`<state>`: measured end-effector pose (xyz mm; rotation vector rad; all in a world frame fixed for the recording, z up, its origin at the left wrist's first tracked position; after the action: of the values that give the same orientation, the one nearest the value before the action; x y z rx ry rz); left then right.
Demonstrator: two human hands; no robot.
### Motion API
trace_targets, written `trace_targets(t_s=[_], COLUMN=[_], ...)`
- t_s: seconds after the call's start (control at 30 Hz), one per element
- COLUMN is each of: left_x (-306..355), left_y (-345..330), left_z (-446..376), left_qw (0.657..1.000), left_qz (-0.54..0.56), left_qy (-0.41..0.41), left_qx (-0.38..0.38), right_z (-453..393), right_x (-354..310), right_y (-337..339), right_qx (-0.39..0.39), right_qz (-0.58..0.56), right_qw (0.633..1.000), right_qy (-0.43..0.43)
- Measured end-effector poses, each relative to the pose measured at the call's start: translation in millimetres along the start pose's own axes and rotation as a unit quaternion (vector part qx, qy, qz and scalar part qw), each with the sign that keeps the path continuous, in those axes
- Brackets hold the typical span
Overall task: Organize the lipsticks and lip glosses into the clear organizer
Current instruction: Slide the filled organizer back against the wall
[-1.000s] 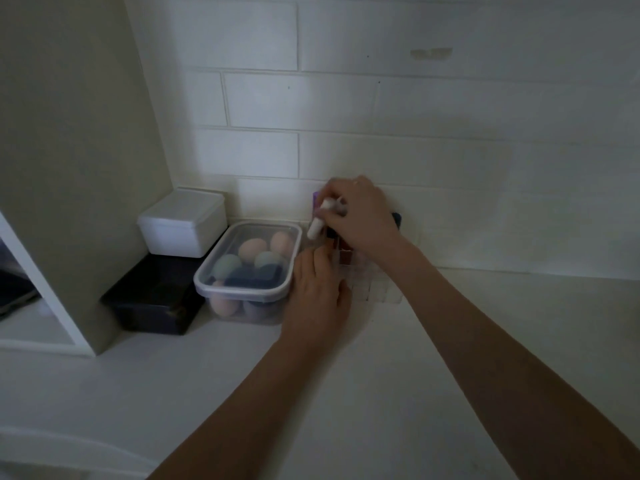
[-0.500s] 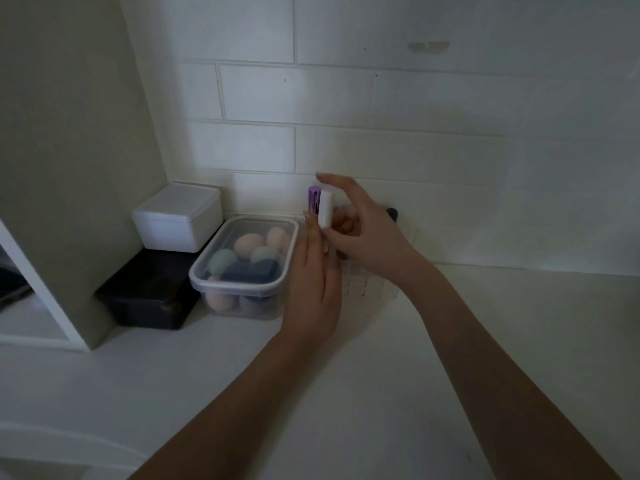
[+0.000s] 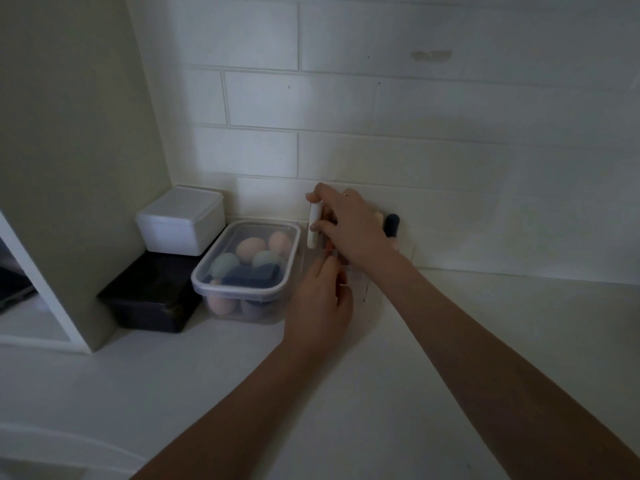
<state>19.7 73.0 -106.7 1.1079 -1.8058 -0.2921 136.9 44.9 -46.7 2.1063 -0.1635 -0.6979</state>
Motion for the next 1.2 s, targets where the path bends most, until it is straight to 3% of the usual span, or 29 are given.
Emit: trace_targets(t_s=[0.27,0.47,0.63,1.03,1.2], left_x=[1,-2,0,-2,-2], left_y=[0,1,1,0,-1], left_z=[0,-1,-1,0,1], left_qw=[0.999,0.998,0.997,0.990,0.990], left_qz=[-0.044,-0.059,-0.072,-0.109,-0.109], left_qy=[0.000,0.027,0.031,0.063,0.063], left_qx=[-0.015,-0.009,-0.011,-0.064,-0.066], right_z=[-4,1,6,-2,0], right_x=[1,-7,-3,-2,-9], right_y=[4,34,39,25,29], right_qx=[-0.065,0.057,-0.098,-0.060,-0.069], right_qz=[0.050,-0.045,0.003,-0.009,0.012], right_qw=[0.997,0.997,0.995,0.996,0.997], right_qy=[0.013,-0.002,-0.036,-0.066,-0.038])
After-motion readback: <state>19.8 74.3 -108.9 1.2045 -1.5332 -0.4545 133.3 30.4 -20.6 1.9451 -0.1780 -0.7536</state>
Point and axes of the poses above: each hand's wrist, its own z-axis away from the middle knuckle, its own y-axis out of the back of the hand, x = y × z, the point moved 1 cm from there along -z, towards the middle knuckle, and after that the axes turned 10 degrees about -x, right-handed, at the moved point
